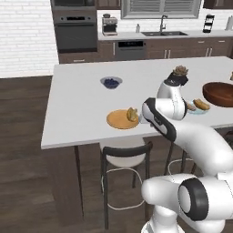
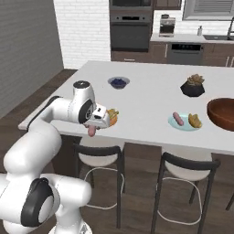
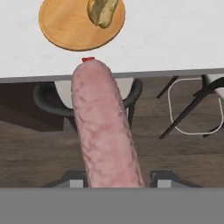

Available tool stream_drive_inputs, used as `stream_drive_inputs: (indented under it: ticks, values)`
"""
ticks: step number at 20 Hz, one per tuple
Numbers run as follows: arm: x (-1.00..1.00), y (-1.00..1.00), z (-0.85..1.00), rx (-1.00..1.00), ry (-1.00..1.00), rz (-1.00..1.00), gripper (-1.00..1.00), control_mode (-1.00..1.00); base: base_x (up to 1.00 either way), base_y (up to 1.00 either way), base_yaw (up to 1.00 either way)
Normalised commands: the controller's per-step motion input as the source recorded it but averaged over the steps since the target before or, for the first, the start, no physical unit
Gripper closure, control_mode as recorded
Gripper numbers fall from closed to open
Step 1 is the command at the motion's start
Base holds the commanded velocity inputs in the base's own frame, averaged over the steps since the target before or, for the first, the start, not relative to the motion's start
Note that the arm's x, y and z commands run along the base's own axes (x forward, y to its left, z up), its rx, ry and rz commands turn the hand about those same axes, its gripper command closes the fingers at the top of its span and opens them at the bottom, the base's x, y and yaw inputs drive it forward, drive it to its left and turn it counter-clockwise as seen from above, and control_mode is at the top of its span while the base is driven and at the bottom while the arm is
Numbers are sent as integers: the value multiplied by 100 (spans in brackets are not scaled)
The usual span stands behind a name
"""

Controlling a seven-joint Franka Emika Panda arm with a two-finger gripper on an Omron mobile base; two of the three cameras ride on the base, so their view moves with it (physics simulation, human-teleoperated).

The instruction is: Place one bun and one sausage from the bowl on each plate.

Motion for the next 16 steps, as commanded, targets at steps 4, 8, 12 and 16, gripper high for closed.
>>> stream_drive_inputs:
  ticks: [4, 8, 12, 16]
  values:
    - [0, 0, 0, 0, 0, 0, 100, 100, 44, 35, 0]
    - [0, 0, 0, 0, 0, 0, 100, 100, 42, 34, -1]
    - [0, 0, 0, 0, 0, 0, 100, 100, 35, 48, -1]
    - [0, 0, 0, 0, 0, 0, 100, 100, 42, 42, -2]
